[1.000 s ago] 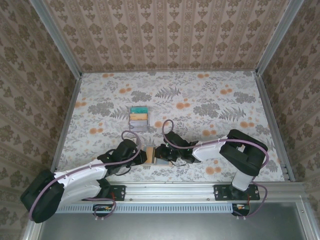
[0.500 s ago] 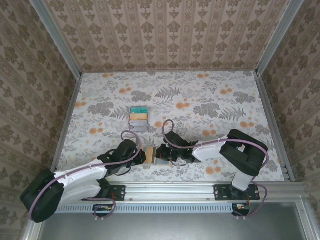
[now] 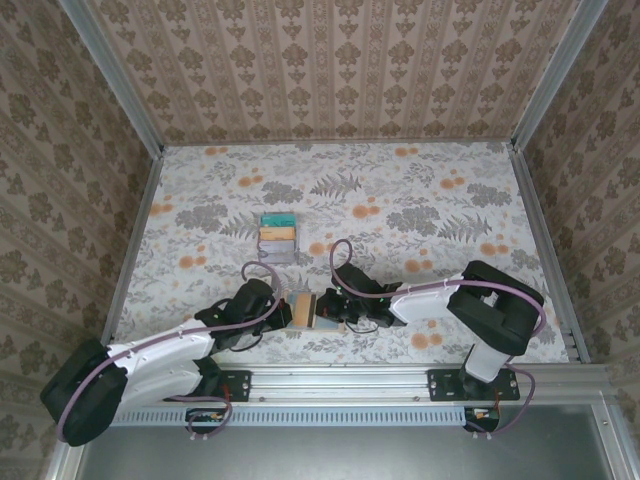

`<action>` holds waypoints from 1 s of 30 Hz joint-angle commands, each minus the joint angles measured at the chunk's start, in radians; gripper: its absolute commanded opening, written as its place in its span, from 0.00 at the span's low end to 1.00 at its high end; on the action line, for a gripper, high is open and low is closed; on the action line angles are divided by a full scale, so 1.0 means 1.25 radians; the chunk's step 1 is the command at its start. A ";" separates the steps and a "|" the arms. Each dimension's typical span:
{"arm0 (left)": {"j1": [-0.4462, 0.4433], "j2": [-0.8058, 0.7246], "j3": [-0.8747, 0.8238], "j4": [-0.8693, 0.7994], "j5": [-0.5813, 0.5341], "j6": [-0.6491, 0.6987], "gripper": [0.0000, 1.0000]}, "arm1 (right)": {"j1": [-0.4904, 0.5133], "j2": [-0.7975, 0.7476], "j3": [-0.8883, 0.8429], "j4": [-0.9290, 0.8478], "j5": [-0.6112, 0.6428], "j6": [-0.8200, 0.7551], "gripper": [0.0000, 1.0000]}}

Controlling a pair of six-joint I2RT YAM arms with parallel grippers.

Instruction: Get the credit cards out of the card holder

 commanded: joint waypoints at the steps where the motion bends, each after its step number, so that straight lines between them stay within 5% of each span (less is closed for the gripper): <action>1: 0.010 0.005 -0.015 -0.103 -0.043 -0.007 0.01 | -0.003 -0.008 -0.015 -0.022 0.016 -0.007 0.00; 30: 0.011 -0.012 -0.011 -0.122 -0.041 -0.003 0.01 | -0.022 -0.055 -0.064 -0.018 0.007 -0.050 0.00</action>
